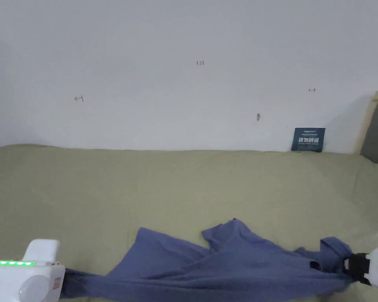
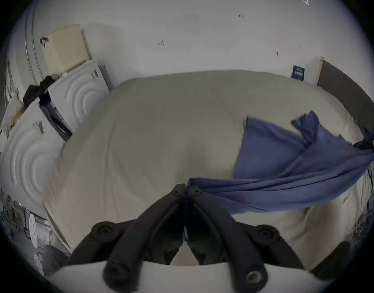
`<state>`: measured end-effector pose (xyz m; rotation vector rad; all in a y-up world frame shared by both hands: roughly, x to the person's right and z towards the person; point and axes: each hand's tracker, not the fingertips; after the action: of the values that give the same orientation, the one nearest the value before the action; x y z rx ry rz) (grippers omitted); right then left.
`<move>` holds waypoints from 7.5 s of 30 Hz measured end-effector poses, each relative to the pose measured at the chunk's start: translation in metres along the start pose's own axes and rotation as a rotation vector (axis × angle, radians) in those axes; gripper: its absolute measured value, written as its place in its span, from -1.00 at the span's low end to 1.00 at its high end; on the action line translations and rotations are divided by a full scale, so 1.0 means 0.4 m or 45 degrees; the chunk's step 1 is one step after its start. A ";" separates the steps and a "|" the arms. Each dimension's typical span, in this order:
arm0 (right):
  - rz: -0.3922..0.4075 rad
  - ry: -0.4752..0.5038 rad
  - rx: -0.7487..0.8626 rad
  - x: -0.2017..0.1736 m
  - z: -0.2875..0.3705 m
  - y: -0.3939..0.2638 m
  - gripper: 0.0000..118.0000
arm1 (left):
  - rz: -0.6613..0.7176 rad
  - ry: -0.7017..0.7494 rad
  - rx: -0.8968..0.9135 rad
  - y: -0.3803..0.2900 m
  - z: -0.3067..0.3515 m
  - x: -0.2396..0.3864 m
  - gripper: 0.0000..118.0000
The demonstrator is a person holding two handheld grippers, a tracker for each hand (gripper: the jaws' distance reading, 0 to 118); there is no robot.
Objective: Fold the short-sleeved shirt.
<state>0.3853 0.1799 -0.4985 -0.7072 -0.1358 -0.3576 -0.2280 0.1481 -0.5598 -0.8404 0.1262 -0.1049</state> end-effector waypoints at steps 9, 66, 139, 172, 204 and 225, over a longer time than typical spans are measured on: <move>-0.149 -0.031 -0.074 0.140 0.073 -0.208 -0.94 | 0.069 -0.058 -0.060 -0.190 0.085 -0.018 -1.00; 0.585 0.095 0.444 -0.416 0.288 -0.427 -0.98 | 0.315 -0.256 -0.109 -0.201 0.143 -0.136 -0.78; 0.703 0.110 -0.001 -0.291 0.068 0.239 -0.95 | 0.148 -0.386 0.021 -0.071 0.203 -0.019 -0.91; 0.454 0.052 0.706 -0.369 0.495 0.654 -0.95 | 0.022 0.005 0.543 0.675 0.621 0.019 -0.91; 0.541 -0.085 0.645 -0.488 -0.048 0.962 -0.95 | 0.057 0.081 0.429 0.920 0.017 0.204 -0.91; 0.410 0.083 0.088 -0.115 -0.019 0.022 -0.94 | -0.082 -0.101 0.010 0.106 -0.149 0.116 -0.91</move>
<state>0.3459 0.1939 -0.5207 -0.6360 0.0285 -0.0671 -0.1896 0.1258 -0.6341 -0.8400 0.0241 -0.1322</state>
